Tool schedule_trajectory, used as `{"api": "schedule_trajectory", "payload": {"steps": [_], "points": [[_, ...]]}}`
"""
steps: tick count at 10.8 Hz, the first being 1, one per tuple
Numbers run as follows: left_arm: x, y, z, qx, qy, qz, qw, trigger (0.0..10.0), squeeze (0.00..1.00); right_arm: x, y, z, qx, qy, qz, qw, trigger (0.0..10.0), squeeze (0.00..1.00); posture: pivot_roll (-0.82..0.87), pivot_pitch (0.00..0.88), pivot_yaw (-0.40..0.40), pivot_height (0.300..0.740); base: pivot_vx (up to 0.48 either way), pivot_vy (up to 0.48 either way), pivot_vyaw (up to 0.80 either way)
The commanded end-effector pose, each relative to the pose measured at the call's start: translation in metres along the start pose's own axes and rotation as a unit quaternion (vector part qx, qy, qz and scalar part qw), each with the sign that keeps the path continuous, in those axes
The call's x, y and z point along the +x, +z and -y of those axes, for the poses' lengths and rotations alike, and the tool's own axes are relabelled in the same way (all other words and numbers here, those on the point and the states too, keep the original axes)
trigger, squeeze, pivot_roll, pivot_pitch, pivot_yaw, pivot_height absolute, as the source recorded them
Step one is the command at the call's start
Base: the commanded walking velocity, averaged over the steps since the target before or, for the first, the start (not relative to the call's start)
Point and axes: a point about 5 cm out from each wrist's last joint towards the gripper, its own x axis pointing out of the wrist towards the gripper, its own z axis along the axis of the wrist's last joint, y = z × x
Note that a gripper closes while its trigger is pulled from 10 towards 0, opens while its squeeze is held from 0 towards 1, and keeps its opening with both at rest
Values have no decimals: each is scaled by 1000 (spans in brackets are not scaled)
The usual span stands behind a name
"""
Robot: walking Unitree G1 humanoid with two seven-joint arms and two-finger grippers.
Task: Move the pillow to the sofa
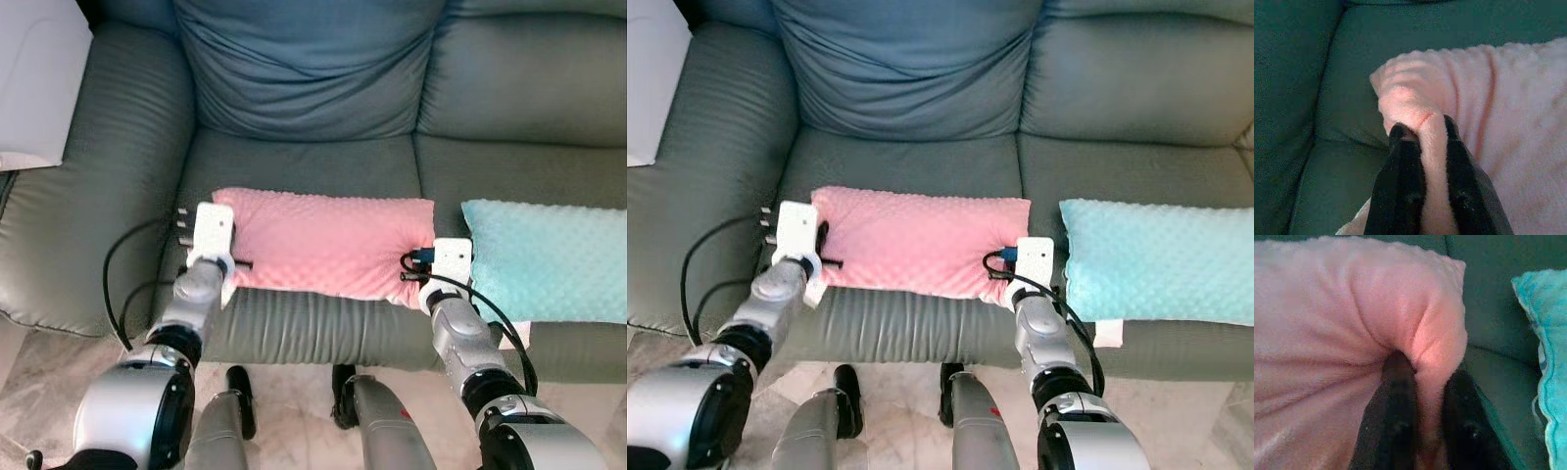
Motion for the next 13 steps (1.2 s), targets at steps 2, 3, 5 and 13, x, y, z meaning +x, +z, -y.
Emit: {"api": "schedule_trajectory", "payload": {"steps": [2, 3, 5, 13], "points": [[-5, -15, -1, -9, 10, -29, 999, 10000, 0, -6, -14, 4, -6, -10, -17, 1000, 10000, 0, -216, 488, -6, 740, 0, 0, 0], [1, 0, -6, -51, 29, -7, 998, 10000, 0, -1, 2, 1, -16, -3, 23, 1000, 10000, 0, -218, 491, -6, 740, 0, 0, 0], [9, 30, -18, -88, 58, 35, 994, 10000, 0, 7, 35, 0, -27, -7, 92, 995, 10000, 0, -222, 491, -9, 740, 0, 0, 0], [3, 7, -11, -96, 54, -7, 994, 10000, 1000, 3, 25, -4, -41, 6, 87, 995, 10000, 1000, -239, 504, -17, 740, 0, 0, 0]]}}
